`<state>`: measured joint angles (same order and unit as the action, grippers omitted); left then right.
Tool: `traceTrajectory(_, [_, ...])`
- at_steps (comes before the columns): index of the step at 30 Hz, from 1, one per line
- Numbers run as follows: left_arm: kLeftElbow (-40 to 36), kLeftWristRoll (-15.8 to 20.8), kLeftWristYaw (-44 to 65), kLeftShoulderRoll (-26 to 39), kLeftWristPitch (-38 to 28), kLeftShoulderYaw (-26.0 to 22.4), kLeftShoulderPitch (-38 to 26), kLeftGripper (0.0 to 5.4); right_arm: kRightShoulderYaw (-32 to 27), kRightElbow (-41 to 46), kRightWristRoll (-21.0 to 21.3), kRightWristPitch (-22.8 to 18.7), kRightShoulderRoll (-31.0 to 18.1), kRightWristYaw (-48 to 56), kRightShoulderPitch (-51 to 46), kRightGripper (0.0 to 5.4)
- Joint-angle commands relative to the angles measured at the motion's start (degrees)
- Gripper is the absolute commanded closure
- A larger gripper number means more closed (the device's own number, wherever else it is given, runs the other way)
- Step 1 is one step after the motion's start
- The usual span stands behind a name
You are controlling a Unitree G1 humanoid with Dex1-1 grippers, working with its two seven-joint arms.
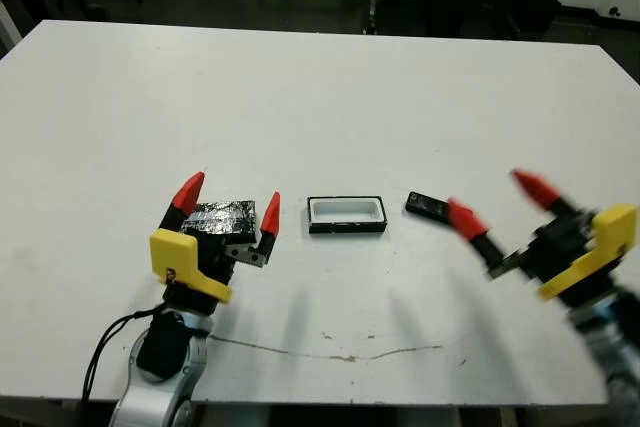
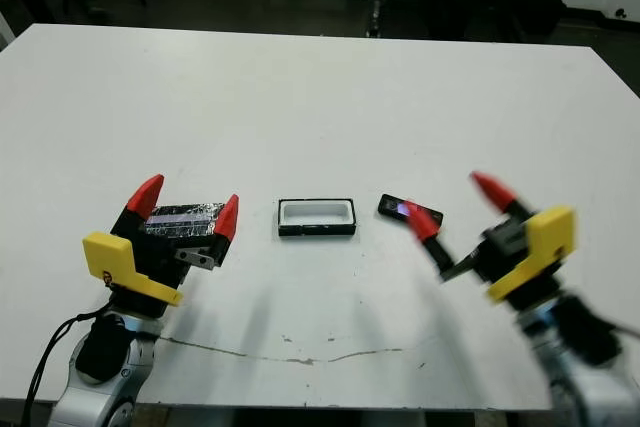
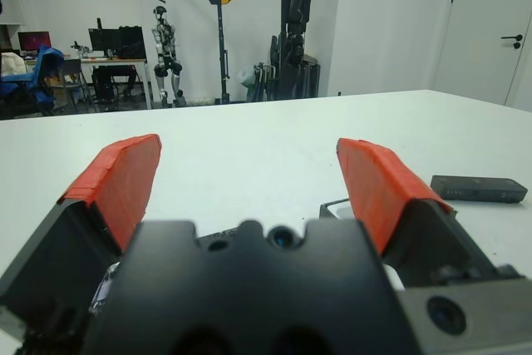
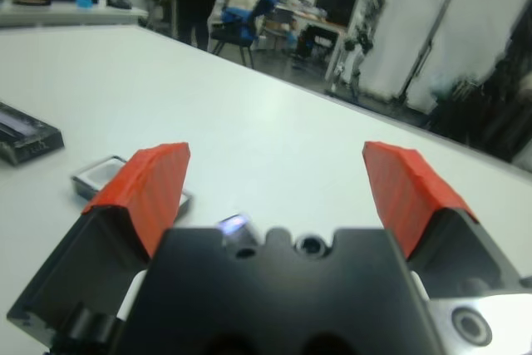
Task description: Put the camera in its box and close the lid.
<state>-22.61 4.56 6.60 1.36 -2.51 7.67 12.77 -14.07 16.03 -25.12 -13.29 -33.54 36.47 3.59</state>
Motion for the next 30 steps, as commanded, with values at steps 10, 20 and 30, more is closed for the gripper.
traceTrajectory(10, [0.1,-1.0,-0.6,-0.4,-0.7,0.5,0.8,0.00,16.9,-36.6,10.4,6.9,-9.4,31.3,30.6,0.01])
traceTrajectory(20, [-0.1,-0.4,-1.0,-0.5,0.3,0.5,0.6,0.00,25.2,-58.2,17.5,10.8,-3.8,44.7,42.0,0.01])
traceTrajectory(30, [-0.4,0.0,-0.6,-0.3,1.1,0.4,0.0,0.00,27.7,-60.0,23.3,16.7,-0.6,43.5,41.8,0.01])
